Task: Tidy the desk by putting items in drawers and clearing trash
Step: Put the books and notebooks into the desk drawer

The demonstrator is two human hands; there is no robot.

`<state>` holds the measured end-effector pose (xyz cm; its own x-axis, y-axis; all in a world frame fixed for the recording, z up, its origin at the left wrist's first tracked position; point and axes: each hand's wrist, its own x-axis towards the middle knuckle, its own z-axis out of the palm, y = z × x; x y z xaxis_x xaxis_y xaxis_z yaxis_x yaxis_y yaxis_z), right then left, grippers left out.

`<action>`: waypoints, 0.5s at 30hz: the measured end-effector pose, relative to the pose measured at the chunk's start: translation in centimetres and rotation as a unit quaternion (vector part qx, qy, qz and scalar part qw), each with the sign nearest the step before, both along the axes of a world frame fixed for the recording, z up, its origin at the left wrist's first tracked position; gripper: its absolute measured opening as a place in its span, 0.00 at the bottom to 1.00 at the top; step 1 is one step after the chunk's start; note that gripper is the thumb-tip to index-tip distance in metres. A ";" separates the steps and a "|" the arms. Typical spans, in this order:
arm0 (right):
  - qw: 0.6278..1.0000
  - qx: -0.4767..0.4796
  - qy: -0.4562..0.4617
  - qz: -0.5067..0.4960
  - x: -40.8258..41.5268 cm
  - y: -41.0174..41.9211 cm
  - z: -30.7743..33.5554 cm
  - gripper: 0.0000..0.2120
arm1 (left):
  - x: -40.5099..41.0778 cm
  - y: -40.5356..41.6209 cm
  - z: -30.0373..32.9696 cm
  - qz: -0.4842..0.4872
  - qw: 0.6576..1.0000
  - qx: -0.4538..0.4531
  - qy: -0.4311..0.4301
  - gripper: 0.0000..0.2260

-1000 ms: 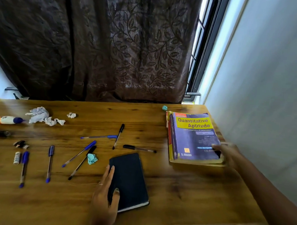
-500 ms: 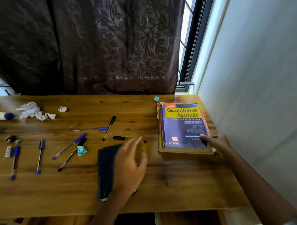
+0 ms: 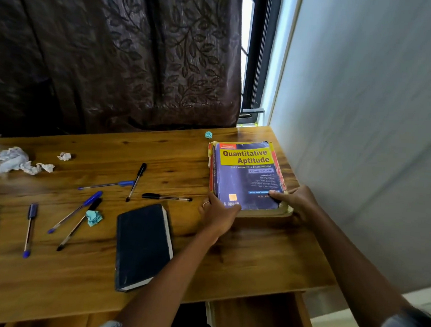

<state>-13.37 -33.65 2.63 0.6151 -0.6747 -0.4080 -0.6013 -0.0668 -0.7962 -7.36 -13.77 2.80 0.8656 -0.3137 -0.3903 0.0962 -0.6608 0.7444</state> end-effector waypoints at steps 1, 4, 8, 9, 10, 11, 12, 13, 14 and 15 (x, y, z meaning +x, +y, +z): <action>1.000 -0.013 0.000 0.006 -0.5 0.6 0.3 0.24 | -0.4 0.4 -0.3 0.001 1.000 0.001 -0.001 0.40; 0.999 -0.041 -0.003 0.019 -3.3 2.9 1.1 0.14 | -2.5 2.0 -1.1 0.004 1.000 -0.011 -0.007 0.39; 0.998 -0.041 -0.026 0.030 -7.6 5.6 0.8 0.09 | -6.3 4.9 -1.7 -0.042 0.999 -0.002 -0.023 0.39; 0.999 -0.035 -0.023 0.027 -8.5 6.1 0.4 0.10 | -7.0 5.7 -1.7 -0.052 0.998 -0.003 -0.025 0.38; 0.999 -0.031 -0.017 0.023 -9.4 6.6 0.1 0.14 | -7.8 6.6 -1.8 -0.060 0.998 -0.009 -0.030 0.38; 0.999 -0.029 -0.013 0.017 -9.9 7.1 -0.3 0.19 | -8.4 7.3 -1.9 -0.064 0.997 -0.019 -0.043 0.36; 0.999 -0.044 -0.008 0.004 -10.5 7.9 -0.4 0.23 | -9.2 8.3 -2.0 -0.067 0.995 -0.033 -0.065 0.34; 0.996 -0.086 -0.002 -0.021 -11.1 8.8 -0.6 0.26 | -10.1 9.3 -2.1 -0.069 0.992 -0.053 -0.096 0.31; 0.988 -0.137 0.001 -0.064 -11.8 9.9 -0.7 0.28 | -11.0 10.5 -2.2 -0.069 0.986 -0.079 -0.133 0.29; 0.975 -0.186 -0.020 -0.120 -12.6 11.4 -0.5 0.26 | -11.9 11.8 -2.5 -0.070 0.979 -0.102 -0.162 0.27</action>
